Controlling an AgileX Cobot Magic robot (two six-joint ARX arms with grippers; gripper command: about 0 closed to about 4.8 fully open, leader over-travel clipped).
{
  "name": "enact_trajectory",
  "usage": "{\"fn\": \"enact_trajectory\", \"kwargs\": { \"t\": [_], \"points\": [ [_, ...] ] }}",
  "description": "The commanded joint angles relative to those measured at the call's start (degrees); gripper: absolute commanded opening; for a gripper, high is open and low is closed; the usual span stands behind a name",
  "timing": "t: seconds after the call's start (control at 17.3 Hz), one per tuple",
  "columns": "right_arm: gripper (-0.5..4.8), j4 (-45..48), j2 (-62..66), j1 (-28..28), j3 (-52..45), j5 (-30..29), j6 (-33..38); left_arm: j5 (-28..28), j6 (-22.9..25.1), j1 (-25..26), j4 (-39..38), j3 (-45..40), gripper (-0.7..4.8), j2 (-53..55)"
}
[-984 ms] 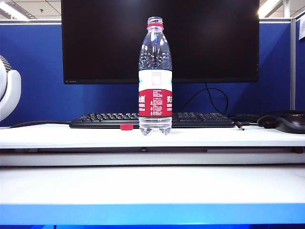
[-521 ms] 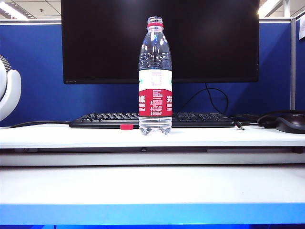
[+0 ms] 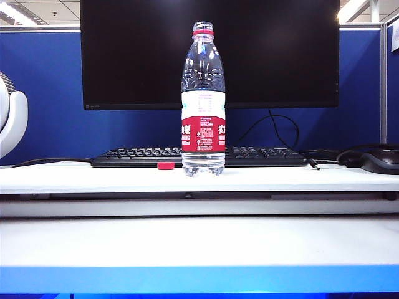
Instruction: Unscrew the cap from the plastic bottle on the table.
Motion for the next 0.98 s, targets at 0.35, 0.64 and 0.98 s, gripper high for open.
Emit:
{"fn": "enact_trajectory", "kwargs": {
  "t": [0.35,0.64,0.98],
  "points": [
    [-0.06,0.7,-0.1,0.2,-0.2,3.9,0.6,0.2,0.2,-0.1,0.7,0.0,-0.03,-0.1],
    [-0.06,0.3,-0.1,0.2,-0.2,3.9,1.2,0.2,0.2,-0.1,0.7,0.0,-0.03,-0.1],
    [-0.06,0.2,-0.1,0.2,-0.2,3.9,1.2,0.2,0.2,-0.1,0.7,0.0,-0.03,-0.1]
  ]
}}
